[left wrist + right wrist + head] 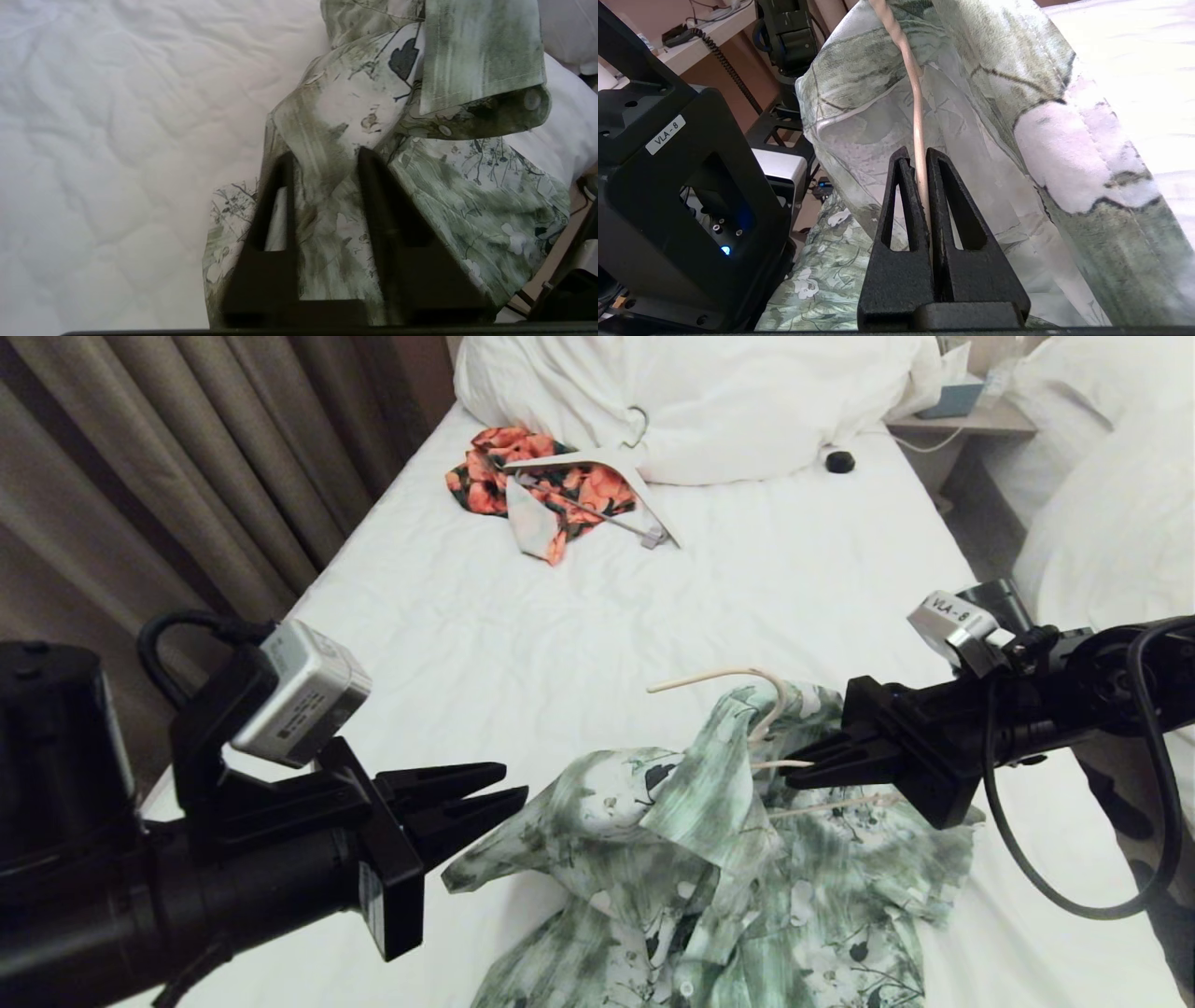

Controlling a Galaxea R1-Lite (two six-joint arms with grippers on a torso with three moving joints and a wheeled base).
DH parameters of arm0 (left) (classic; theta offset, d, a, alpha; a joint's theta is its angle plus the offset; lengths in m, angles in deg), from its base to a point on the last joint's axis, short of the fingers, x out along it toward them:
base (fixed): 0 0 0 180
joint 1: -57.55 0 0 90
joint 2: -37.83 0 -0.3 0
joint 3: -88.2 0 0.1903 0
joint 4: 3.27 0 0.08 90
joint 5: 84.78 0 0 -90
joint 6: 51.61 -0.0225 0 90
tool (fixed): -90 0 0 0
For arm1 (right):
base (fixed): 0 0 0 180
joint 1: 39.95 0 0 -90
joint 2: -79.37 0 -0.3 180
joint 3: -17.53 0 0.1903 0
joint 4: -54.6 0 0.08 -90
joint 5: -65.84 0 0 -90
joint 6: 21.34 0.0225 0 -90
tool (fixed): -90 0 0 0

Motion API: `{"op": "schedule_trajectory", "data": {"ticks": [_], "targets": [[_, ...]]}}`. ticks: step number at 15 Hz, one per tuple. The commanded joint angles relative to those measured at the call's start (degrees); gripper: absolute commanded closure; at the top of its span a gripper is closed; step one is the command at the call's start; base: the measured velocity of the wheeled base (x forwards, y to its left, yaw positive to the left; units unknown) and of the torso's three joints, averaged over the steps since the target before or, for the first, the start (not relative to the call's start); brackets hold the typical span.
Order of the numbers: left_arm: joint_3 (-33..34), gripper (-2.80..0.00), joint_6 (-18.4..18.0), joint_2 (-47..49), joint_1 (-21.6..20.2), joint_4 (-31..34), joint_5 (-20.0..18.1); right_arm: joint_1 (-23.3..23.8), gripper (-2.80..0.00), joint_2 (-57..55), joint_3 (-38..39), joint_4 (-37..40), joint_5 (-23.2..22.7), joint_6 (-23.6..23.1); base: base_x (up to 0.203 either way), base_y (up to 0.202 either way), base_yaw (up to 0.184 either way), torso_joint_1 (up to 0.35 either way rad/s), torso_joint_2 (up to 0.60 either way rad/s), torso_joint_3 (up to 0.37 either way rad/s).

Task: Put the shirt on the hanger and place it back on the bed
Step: Hook the other side of the shirt onto the hanger

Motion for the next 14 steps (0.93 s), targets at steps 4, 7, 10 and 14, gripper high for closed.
{"op": "schedule_trajectory", "data": {"ticks": [4, 7, 10, 14], "targets": [[-1.2, -2.8, -1.5, 6.6, -0.5, -2.8, -2.9, -0.2, 0.0, 0.0, 0.2, 0.1, -0.5, -0.3, 0.0, 0.0, 0.0, 0.0, 0.0, 0.0], [-2.1, -2.8, -2.2, 12.8, -0.8, -8.8, -5.2, -0.8, 0.0, 0.0, -0.1, 0.0, -0.5, -0.3, 0.0, 0.0, 0.0, 0.0, 0.0, 0.0], [-3.4, -2.8, -2.3, 17.4, -0.6, -9.9, -7.4, -1.2, 0.0, -0.3, -0.3, 0.0, -0.4, -0.3, 0.0, 0.0, 0.0, 0.0, 0.0, 0.0], [-3.4, -2.8, -2.3, 21.3, -0.2, -13.9, -13.0, -1.1, 0.0, -1.0, -1.2, 0.0, -0.4, -0.3, 0.0, 0.0, 0.0, 0.0, 0.0, 0.0]]}}
